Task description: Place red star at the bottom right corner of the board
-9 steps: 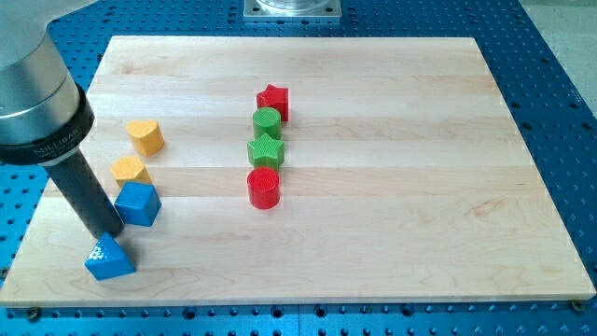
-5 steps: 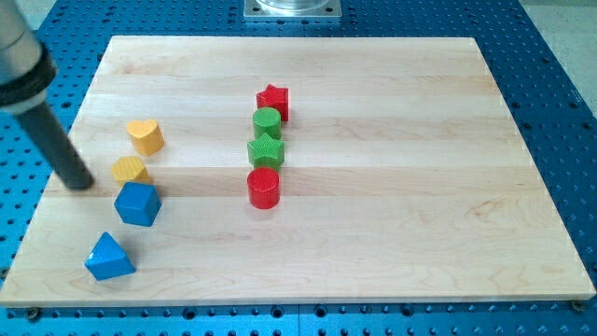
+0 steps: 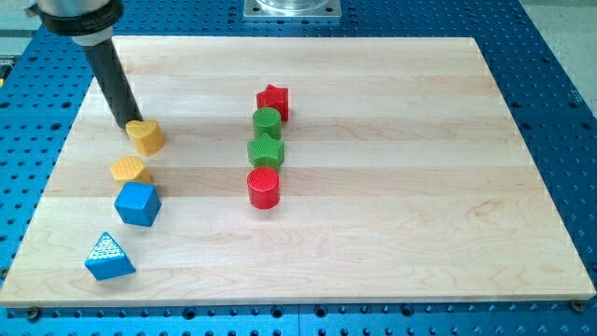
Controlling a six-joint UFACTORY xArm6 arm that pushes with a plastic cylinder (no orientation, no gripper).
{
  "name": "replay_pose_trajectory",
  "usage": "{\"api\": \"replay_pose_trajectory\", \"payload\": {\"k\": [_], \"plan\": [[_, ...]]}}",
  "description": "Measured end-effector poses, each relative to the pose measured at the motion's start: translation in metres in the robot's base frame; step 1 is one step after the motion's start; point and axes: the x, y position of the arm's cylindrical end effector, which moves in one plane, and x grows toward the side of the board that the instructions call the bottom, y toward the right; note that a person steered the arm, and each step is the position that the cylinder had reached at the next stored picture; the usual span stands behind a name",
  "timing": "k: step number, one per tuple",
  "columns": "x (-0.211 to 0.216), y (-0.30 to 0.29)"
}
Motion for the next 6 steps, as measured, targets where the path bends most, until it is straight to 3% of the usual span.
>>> {"api": "replay_pose_trajectory", "payload": {"k": [4,6], "plan": [[0.003,0.031],[-0.006,0.133]]}}
